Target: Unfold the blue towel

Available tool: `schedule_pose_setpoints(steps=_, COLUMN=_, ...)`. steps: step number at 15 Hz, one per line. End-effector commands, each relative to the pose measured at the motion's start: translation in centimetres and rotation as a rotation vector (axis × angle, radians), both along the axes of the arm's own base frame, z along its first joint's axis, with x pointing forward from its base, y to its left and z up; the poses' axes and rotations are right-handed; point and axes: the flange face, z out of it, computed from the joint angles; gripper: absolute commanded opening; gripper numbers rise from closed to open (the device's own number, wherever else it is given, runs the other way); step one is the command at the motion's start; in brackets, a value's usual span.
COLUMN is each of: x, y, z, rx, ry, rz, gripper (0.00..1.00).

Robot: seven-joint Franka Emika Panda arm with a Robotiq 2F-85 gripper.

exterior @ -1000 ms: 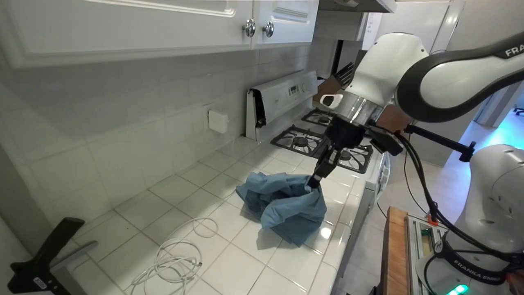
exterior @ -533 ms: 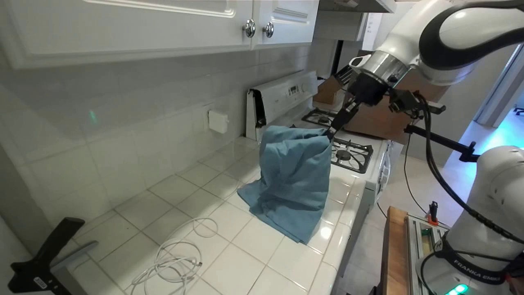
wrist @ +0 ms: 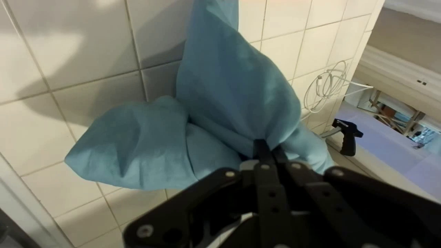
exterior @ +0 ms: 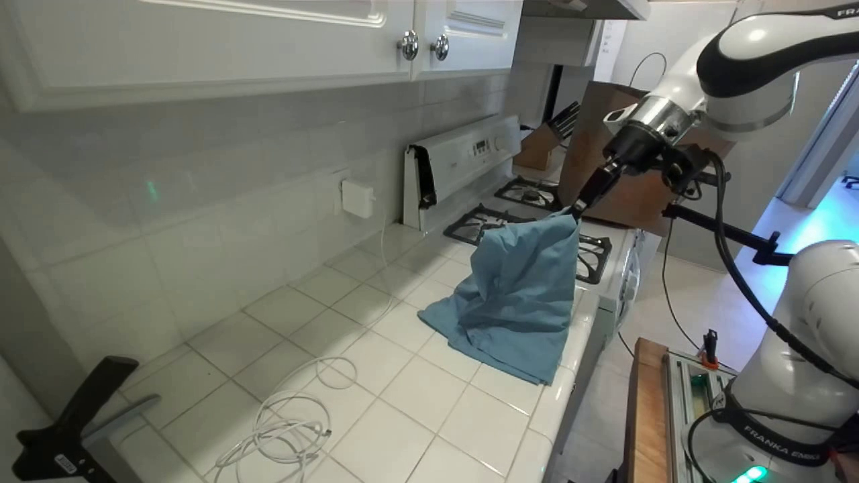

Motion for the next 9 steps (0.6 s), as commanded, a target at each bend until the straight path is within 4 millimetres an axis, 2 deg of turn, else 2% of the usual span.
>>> schedule_pose_setpoints(steps=1, x=-2.5, y=-4.2, z=-2.1, rx=0.071, ry=0.001, rz=-0.035, gripper=0.01)
schedule_pose_setpoints(steps=5, x=-6.0, y=-9.6, z=-5.5, rx=0.088, ry=0.007, rz=-0.133, gripper=0.01)
schedule_pose_setpoints(steps=8, x=-8.9, y=-13.2, z=-9.0, rx=0.074, ry=0.051, rz=-0.216, gripper=0.01)
schedule_pose_setpoints(steps=9, x=-9.8, y=-14.1, z=-10.3, rx=0.084, ry=0.075, rz=-0.256, gripper=0.27)
